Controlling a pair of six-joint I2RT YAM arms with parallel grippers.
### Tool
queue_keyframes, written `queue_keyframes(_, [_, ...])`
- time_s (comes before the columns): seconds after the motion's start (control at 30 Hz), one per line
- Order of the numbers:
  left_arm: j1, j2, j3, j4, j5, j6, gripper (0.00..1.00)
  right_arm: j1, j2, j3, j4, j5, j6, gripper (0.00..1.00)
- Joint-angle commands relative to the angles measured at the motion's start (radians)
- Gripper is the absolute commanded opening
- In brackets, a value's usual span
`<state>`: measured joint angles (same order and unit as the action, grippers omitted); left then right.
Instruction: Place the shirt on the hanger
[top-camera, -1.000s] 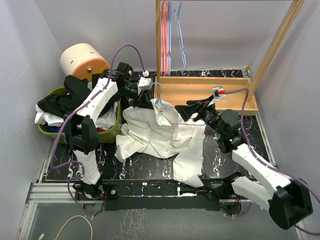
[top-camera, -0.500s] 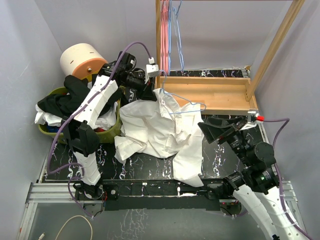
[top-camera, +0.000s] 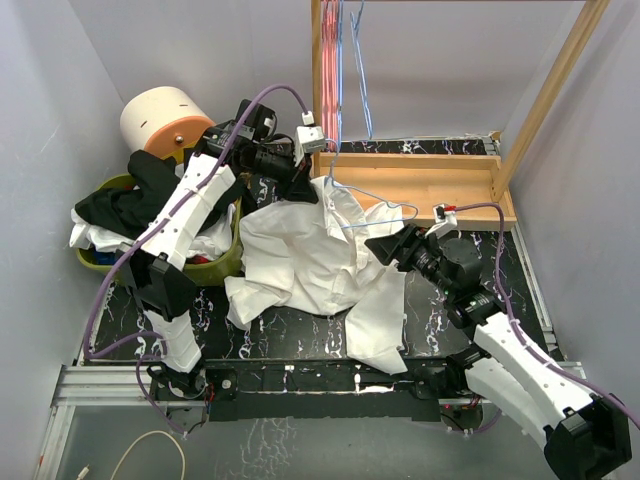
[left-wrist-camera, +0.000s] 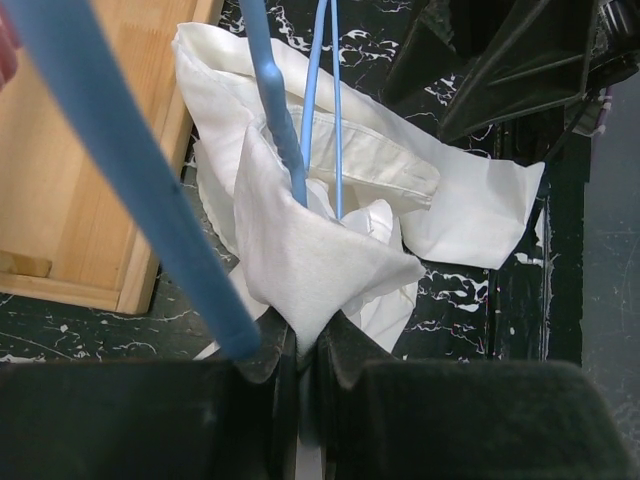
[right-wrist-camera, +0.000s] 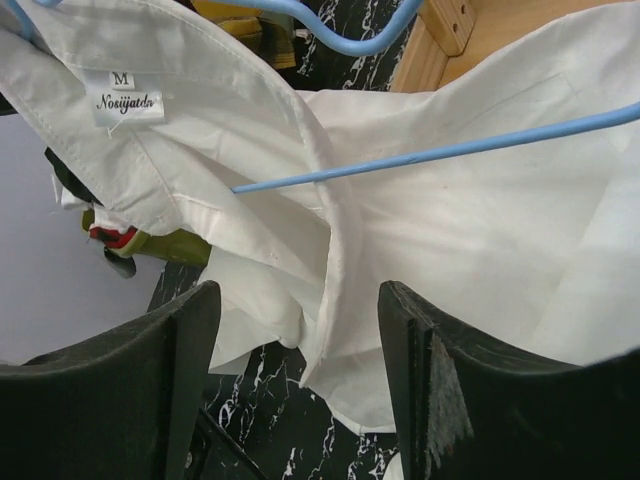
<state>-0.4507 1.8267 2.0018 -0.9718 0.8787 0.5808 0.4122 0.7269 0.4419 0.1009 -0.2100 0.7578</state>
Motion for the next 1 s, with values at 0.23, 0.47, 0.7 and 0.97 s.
queue_keyframes(0.23, [-0.021,-0.04,0.023,0.011,-0.005,-0.035,0.0,0.023,0.023,-0.022,0.143,0.015,0.0,0.57])
queue_keyframes(0.47, [-0.04,-0.031,0.036,0.013,-0.034,-0.034,0.0,0.068,0.034,-0.051,0.097,0.046,0.025,0.61])
queue_keyframes(0.7, [-0.046,-0.034,0.035,0.009,-0.052,-0.03,0.0,0.129,0.097,-0.053,0.109,0.106,0.028,0.56])
queue_keyframes(0.97, [-0.047,-0.042,0.027,0.01,-0.059,-0.032,0.0,0.152,0.148,-0.054,0.132,0.195,0.012,0.48])
